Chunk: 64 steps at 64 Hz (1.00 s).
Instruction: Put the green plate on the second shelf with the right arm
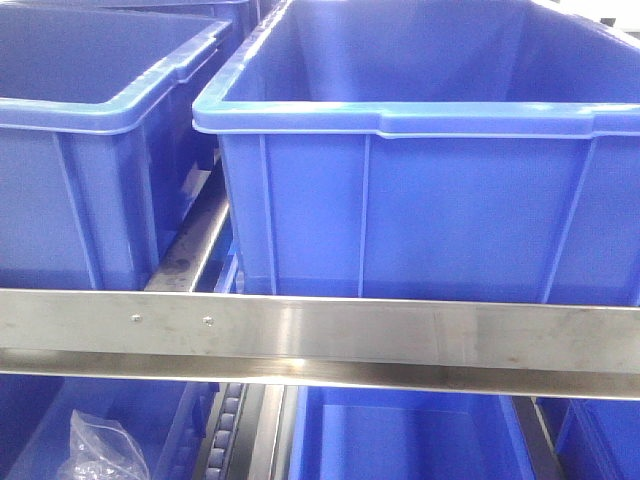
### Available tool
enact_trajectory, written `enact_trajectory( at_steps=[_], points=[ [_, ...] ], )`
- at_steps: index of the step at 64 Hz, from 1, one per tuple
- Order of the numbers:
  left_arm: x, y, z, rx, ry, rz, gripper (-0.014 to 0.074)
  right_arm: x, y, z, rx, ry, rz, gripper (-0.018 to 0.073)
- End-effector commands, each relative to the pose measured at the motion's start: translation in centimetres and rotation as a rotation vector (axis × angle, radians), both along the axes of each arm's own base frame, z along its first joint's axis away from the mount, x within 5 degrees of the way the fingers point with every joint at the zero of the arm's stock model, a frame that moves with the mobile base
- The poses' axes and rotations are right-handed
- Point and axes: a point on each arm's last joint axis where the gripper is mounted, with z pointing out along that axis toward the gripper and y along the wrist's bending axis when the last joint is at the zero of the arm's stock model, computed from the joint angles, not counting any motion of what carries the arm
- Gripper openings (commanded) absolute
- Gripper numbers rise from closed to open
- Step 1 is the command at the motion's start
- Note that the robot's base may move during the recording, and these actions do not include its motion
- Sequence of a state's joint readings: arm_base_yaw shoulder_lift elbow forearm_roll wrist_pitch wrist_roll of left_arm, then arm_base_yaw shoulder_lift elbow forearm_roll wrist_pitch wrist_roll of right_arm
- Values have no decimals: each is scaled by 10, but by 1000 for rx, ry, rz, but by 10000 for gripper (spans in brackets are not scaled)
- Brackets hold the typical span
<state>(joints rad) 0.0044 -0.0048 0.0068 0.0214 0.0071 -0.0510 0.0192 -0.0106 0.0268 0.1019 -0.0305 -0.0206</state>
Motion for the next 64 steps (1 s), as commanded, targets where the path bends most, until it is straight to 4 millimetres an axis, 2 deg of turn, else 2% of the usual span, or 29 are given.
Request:
enact_trajectory(
  at_steps=[1,45,64],
  points=[
    [1,0,-7,-11,-43,-4,130,-5,-1,17,-1,-153,-8,54],
    [1,0,-7,-11,-43,-4,130,-6,-1,22,0,-208,-13,54],
    [1,0,-7,-11,-43,-4,130,-4,0,13,-2,-110,-3,54]
  ],
)
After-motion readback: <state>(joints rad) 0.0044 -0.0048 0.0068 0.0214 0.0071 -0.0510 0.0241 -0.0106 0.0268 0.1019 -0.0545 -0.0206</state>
